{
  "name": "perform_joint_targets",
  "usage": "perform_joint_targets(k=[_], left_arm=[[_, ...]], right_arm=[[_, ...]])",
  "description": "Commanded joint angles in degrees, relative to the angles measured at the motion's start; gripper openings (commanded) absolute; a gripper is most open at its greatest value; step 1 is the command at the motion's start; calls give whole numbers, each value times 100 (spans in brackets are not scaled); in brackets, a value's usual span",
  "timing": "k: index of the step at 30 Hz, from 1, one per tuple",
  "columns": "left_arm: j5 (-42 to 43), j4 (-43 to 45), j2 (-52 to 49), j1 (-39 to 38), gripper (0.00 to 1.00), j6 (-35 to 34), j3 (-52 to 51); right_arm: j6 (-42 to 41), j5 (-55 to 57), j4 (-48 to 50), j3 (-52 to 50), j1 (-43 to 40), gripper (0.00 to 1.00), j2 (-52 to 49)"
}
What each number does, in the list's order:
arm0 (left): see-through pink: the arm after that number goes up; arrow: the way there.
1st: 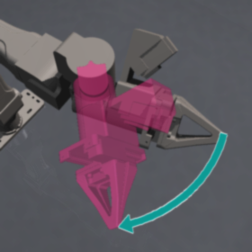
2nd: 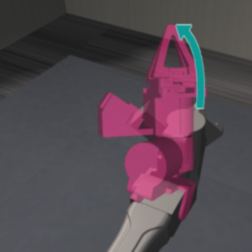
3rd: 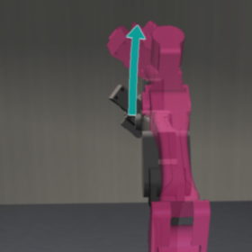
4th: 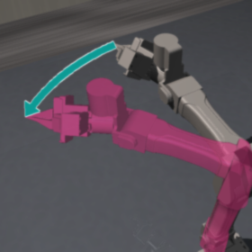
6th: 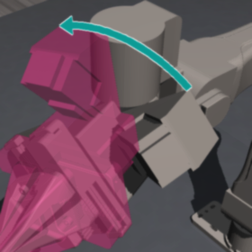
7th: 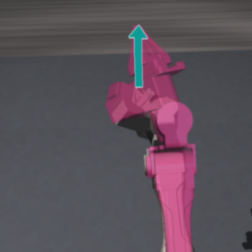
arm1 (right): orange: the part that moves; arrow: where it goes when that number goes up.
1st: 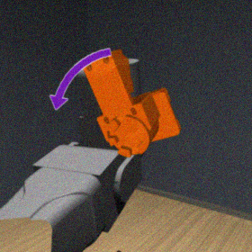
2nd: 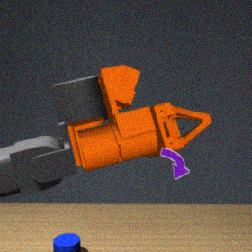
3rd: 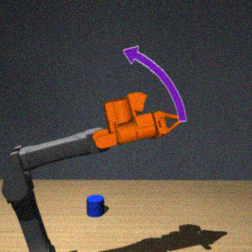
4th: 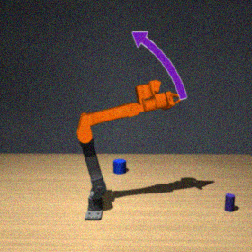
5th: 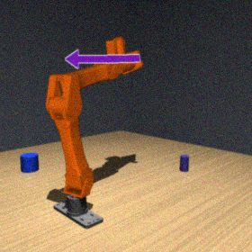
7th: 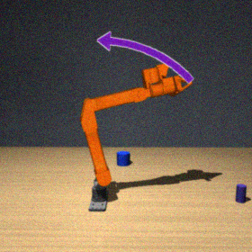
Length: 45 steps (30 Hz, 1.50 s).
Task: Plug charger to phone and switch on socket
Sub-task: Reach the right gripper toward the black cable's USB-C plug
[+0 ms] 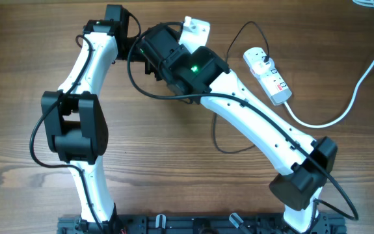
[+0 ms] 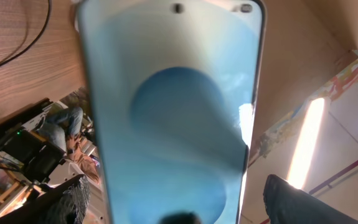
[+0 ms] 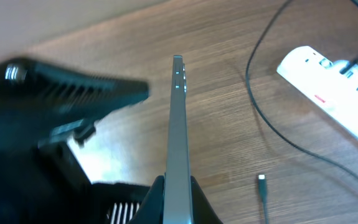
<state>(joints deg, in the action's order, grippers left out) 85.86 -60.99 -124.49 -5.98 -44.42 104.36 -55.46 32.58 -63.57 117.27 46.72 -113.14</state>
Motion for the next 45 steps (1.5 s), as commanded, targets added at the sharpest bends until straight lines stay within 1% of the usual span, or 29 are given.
perform_joint_targets(k=[1,2,4,6,8,9,11,13,15,16,19,21,22,27,33,38,41,45], left_arm=[[179,13,236,26,83,17,35],[232,13,236,26,79,-70,35],[444,13,236,9,66,-173,35],[448,-7,236,-9,62,-262,35],[450,-17,236,-7,58,-286,35],[450,-63,236,-7,57,-402,35],[450,-166,236,-9,51,-603,35],[450,-181,236,-7,50,-623,35],[450,-179,236,-13,50,-693,35],[448,-179,236,-17,50,-717,35],[448,-177,236,-17,49,-839,35],[448,-177,236,-17,43,-837,35],[448,-177,236,-17,42,-837,35],[450,-177,236,-17,42,-844,35],[450,-177,236,-17,38,-839,35],[448,-175,236,-15,39,-839,35],[450,-170,236,-17,42,-837,35],[450,-153,236,-17,43,-837,35]], right_arm=[[-1928,433,0,127,7,5,474],[-2308,313,-31,127,9,4,507],[-2962,-109,-22,127,9,5,522],[-3438,-382,-26,127,7,5,503],[-3783,-404,-44,127,7,5,501],[-4037,-485,-72,127,9,4,498],[-4406,-623,-76,127,9,5,498],[-4802,-612,-81,127,9,4,498],[-5672,-616,-280,127,9,5,494],[-5914,-616,-363,127,9,5,494],[-6321,-728,-413,127,9,4,492],[-6323,-728,-306,127,9,4,492],[-6321,-745,-214,127,9,4,492],[-6321,-1252,153,127,9,4,494],[-6323,-1180,153,127,7,4,494],[-6323,-717,96,127,7,4,494],[-6323,-372,109,127,7,4,494],[-6323,-415,232,127,7,4,494]])
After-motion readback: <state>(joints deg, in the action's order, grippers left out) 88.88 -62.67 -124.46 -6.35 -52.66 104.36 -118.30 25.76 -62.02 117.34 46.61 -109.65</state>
